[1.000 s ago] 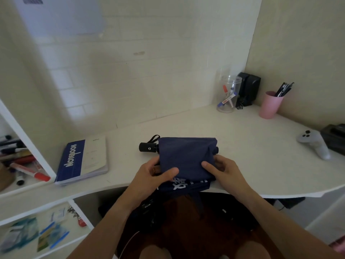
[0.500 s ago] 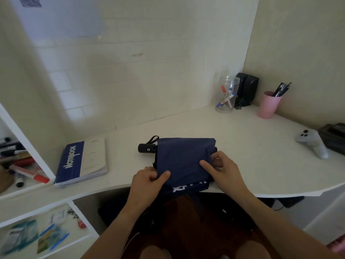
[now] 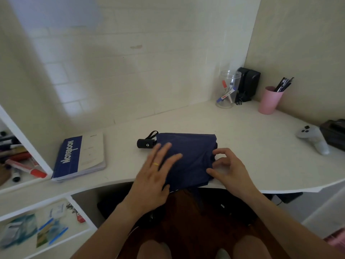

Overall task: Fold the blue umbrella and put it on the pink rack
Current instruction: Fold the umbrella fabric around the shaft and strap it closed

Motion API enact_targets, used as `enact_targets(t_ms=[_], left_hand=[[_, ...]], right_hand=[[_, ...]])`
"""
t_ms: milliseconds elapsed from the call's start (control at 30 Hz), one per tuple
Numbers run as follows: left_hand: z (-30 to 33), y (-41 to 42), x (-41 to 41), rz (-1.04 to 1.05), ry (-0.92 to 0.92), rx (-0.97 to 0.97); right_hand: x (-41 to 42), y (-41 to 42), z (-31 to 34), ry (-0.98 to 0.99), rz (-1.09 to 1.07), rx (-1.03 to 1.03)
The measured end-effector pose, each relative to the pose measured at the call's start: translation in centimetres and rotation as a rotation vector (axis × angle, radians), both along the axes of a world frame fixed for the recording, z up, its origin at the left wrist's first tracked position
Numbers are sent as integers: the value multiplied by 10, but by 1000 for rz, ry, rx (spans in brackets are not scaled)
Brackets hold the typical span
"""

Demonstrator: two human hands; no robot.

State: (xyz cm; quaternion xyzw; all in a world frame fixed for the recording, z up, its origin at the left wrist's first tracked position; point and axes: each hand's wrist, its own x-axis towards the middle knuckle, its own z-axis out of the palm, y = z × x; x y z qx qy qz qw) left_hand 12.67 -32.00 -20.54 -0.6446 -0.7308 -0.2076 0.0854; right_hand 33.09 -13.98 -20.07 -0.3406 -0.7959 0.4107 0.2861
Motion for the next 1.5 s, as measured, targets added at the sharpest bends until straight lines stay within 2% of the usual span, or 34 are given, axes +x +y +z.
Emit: enact_targets(t_ms=[33, 100, 200, 300, 367, 433, 500, 567, 633, 700, 800, 900, 1033, 1200, 1267, 1367, 1400, 1500], left_hand=[[4, 4, -2, -83, 16, -101], [8, 10, -2, -123, -46, -215], [6, 16, 1, -60, -69, -169], [-1, 21, 1, -18, -34, -126], [-8, 24, 1, -12, 42, -129], [-14, 25, 0, -4, 89, -143], [-17, 24, 0, 5, 111, -151], [-18, 22, 1, 5, 116, -163], [-19, 18, 1, 16, 112, -186], [-24, 11, 0, 39, 111, -212], [-28, 8, -5, 72, 128, -258], [-21, 29, -14, 77, 56, -325], [-9, 57, -31, 57, 37, -404], [-14, 40, -39, 61, 51, -393], [-14, 39, -40, 60, 65, -391], [-11, 40, -37, 60, 85, -394], [-9, 40, -36, 62, 99, -394], [-1, 39, -33, 67, 166, -407]], right_hand=[[0, 0, 1, 2, -8, -12], [1, -2, 4, 10, -26, -67], [3, -8, 7, 8, -67, -139], [4, -12, 8, -158, -103, -118], [4, -18, 11, -283, -151, 52], [-3, -31, 22, -174, -209, 442], [-22, -43, 33, -1, -38, 714], [-44, -42, 31, -145, 198, 768], [-52, -30, 10, -425, 282, 765], [-44, -15, -12, -587, 296, 799], [-31, -5, -24, -662, 288, 782], [-40, 13, -17, -746, 294, 738], [-58, 40, -7, -776, 316, 629], [-42, 40, 3, -796, 390, 552], [-48, 42, 28, -687, 285, 615], [-85, 62, 67, -415, 110, 669], [-98, 71, 74, -420, 151, 629], [-127, 97, 82, -691, 351, 430]])
